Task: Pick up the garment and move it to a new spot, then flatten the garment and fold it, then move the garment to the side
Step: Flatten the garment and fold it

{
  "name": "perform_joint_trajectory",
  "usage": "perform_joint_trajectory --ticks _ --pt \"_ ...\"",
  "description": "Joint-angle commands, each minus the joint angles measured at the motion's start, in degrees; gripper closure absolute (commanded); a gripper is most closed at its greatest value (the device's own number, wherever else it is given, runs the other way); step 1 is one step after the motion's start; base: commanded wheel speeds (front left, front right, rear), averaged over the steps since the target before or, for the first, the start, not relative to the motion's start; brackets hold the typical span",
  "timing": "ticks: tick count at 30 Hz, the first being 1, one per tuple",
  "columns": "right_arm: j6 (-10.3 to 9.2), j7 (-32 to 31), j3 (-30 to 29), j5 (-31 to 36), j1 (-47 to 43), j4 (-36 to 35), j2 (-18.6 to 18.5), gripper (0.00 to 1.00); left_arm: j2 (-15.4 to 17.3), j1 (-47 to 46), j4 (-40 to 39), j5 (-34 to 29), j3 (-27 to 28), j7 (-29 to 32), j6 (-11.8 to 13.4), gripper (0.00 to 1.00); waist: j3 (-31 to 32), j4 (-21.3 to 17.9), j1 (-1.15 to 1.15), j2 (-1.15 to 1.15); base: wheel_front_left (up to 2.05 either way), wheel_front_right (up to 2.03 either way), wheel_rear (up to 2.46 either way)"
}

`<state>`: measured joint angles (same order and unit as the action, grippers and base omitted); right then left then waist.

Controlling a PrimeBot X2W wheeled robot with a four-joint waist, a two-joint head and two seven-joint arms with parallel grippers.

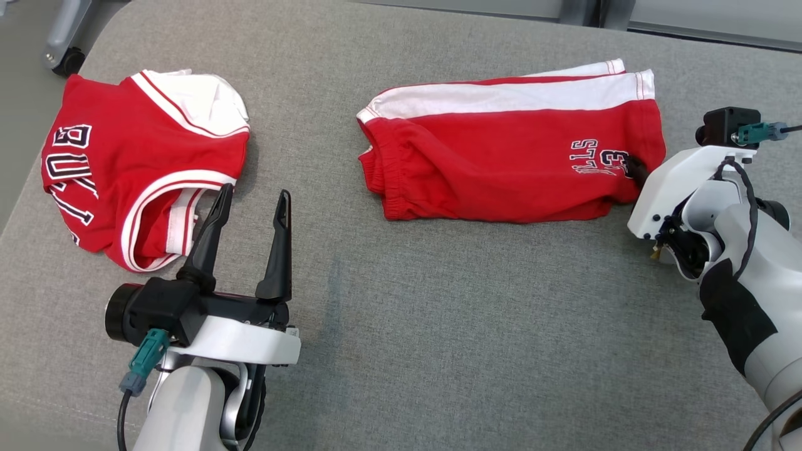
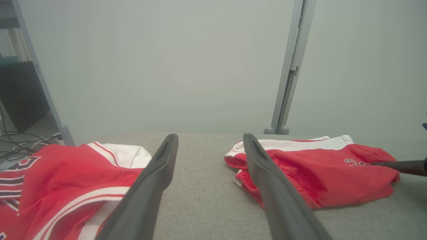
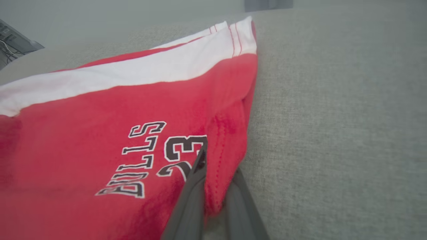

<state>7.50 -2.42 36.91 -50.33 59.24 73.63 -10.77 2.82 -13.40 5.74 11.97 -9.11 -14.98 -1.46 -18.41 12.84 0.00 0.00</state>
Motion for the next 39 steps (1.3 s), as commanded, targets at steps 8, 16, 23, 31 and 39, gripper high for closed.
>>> perform_joint_trajectory --ticks 8,16,23,31,39 --pt "-0.01 1.85 1.15 -2.48 -3.86 -4.16 -0.17 1.00 0.16 1.25 1.30 -0.89 1.11 -0.21 -0.32 0.00 3.74 -1.99 0.00 0.00 0.00 0.00 0.00" --pt "0.00 1.37 4.15 -7.33 -10.60 -13.16 -1.94 1.00 0.19 2.89 2.21 -1.45 1.59 -0.21 -0.53 0.00 7.56 -4.81 0.00 0.00 0.00 0.00 0.00" --pt "-0.01 2.10 7.98 -10.81 -17.48 -20.01 -5.21 1.00 0.19 4.73 2.16 -2.01 2.55 -0.21 -0.64 0.00 9.92 -7.32 0.00 0.00 0.00 0.00 0.00" --pt "-0.01 3.31 10.90 -12.83 -20.83 -22.38 -7.28 1.00 0.19 5.83 1.97 -2.51 3.32 -0.21 -1.11 0.00 11.08 -9.98 0.00 0.00 0.00 0.00 0.00" --pt "-0.01 6.21 13.49 -11.61 -19.26 -18.66 -6.13 1.00 0.19 5.09 2.56 -2.26 2.82 -0.21 -1.46 0.00 11.46 -10.31 0.00 0.00 0.00 0.00 0.00"
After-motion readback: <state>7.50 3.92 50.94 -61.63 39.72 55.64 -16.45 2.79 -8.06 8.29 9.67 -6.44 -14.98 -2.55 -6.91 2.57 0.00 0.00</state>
